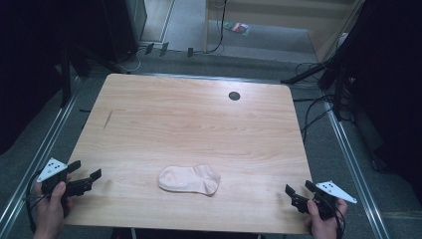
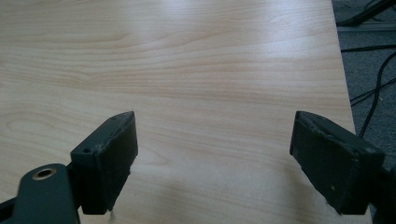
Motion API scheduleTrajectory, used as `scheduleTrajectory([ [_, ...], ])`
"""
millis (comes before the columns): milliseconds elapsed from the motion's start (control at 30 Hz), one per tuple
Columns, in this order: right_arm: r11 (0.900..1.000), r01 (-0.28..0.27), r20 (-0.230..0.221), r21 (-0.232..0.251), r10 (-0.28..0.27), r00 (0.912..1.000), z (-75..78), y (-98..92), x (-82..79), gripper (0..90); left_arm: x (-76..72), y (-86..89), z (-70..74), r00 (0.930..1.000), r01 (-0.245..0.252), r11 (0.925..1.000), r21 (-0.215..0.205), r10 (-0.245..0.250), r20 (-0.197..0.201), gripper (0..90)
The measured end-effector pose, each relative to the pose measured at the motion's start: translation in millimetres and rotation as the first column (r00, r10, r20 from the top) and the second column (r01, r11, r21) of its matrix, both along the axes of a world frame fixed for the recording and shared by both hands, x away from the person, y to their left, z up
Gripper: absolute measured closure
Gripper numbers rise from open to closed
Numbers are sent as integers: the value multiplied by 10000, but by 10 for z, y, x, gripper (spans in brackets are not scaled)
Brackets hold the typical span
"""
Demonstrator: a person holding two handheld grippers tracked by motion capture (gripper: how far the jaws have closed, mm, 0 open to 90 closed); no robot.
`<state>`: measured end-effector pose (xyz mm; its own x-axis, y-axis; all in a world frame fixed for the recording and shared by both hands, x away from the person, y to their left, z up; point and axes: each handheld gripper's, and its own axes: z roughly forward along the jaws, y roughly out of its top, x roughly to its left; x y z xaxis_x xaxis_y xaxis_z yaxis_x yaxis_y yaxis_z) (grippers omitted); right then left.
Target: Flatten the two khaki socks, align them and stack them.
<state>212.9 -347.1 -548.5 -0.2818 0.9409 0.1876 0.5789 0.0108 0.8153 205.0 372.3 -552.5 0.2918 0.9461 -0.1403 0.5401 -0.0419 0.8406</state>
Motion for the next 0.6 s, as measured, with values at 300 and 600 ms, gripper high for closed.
scheduleTrajectory([
  [300, 9989, 92, -178, -460, -100, 9998, -6, 22, -39, 154, -59, -22, 0, 9995, 271, 9996, 5, -271, 132, 124],
  [600, 9960, 348, -259, -818, -370, 9990, -9, 69, -23, 151, -39, 11, -5, 10000, 71, 9995, -315, -70, 28, 113],
])
